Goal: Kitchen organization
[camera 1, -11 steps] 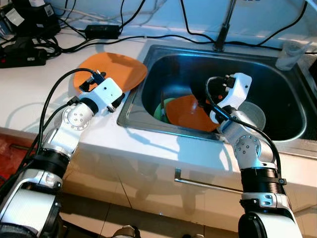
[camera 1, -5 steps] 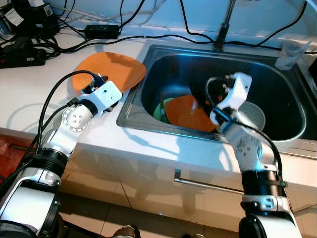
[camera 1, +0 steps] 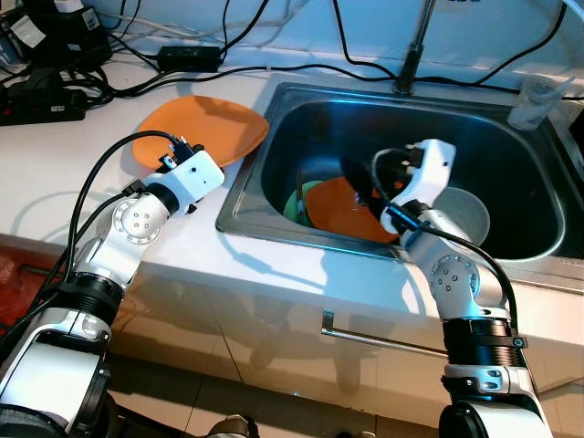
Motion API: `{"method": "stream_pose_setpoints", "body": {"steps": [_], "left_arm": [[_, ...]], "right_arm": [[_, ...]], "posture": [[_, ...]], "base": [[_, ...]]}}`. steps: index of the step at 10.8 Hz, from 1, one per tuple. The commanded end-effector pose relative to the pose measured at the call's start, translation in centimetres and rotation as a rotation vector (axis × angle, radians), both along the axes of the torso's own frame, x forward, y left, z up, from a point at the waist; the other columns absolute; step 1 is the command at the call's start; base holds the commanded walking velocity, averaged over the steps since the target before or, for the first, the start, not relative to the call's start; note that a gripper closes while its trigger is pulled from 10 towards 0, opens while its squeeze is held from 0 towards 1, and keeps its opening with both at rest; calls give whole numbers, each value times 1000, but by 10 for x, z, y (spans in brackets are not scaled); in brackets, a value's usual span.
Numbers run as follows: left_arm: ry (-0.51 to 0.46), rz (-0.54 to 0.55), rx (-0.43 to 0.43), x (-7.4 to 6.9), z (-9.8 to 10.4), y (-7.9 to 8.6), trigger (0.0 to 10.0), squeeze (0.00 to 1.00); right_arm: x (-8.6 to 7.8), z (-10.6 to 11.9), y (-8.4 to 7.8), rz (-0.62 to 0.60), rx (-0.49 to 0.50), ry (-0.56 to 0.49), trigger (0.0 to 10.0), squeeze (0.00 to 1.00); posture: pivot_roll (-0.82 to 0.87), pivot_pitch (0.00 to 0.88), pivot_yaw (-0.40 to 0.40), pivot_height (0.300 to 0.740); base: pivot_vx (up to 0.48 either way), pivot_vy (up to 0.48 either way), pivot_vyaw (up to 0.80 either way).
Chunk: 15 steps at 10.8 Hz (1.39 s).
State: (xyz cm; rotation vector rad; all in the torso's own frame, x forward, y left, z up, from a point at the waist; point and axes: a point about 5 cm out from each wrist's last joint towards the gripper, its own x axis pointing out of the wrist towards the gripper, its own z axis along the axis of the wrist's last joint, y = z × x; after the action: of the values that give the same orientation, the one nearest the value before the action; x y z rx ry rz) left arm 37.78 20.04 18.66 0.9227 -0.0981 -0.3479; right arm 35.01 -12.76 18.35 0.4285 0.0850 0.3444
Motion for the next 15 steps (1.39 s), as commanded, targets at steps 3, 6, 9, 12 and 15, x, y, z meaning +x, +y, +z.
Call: {"method": "stream_pose_setpoints", "body": {"steps": [3,6,9,12,15], "left_arm": [[69,2,33,-3,-18,2,0,0],[56,6,40,-4,-18,2,0,0],[29,18,52,-3,-18,2,0,0],[-106,20,94,-5,-9,0,0,0],[-232,-1,124,-13,-10,-15,0,0]], "right_arm": [[-6,-1,7,43,8,2,10000,0],[-6,-4,9,55,11,14,10000,0],[-6,-5,8,53,13,23,10000,0],[-6,-7,8,53,19,37,10000,0],[-3,-7,10,56,47,49,10000,0]], "posture": [[99,89,-4,740],[99,87,-7,740],[96,86,-7,740],[98,84,-11,740],[105,76,-16,740]], "base": [[0,0,0],[0,0,0],[0,0,0],[0,0,0],[0,0,0]]}}
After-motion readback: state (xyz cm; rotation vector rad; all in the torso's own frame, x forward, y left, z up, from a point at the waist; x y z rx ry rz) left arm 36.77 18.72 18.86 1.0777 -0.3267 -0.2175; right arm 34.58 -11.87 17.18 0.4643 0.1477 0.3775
